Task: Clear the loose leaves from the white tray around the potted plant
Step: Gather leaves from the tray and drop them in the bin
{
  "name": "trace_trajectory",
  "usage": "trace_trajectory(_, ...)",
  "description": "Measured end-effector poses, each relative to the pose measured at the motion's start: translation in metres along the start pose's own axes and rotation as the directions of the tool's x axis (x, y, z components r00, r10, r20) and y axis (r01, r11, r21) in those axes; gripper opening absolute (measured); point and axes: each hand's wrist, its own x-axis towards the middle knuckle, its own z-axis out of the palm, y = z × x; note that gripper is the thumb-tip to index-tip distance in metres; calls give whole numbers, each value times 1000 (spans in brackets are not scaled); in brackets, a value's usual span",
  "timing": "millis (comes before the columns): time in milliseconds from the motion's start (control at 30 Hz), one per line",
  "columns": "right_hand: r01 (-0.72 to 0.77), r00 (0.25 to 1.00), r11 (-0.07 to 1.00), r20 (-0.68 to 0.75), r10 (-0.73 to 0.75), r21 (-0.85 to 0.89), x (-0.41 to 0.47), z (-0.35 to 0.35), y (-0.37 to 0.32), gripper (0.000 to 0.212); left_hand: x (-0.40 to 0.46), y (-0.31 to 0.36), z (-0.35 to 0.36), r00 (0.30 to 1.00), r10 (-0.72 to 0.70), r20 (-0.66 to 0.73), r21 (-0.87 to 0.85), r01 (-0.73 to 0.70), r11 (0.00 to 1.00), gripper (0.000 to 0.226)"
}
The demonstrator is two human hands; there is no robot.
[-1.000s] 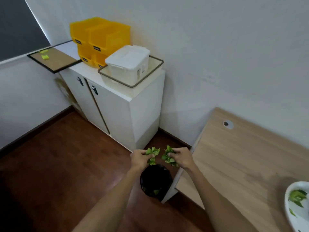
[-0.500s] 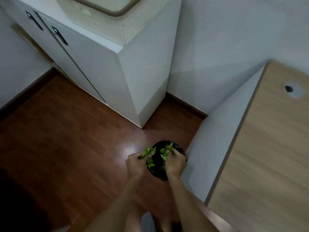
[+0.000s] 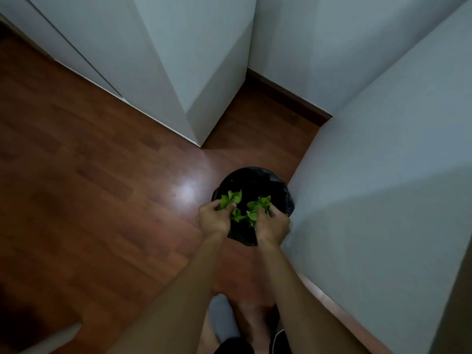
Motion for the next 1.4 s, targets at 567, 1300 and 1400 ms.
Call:
trace_trajectory(567,-6,992,991,126,-11,134,-2,-8,5,43,-10,1,-2,940,-11,342,-14,17,1000,44)
trace_trajectory(1300,134,961,983,257,-99,-122,-51,-59,-8,43,-52,12,-50,896,111,430,139,-187,973,36)
trace_trajectory(1400,160,949,978,293,-115,-134,-63,-62,-21,43,-67,23,-73,905,132,405,217,-235,947,36)
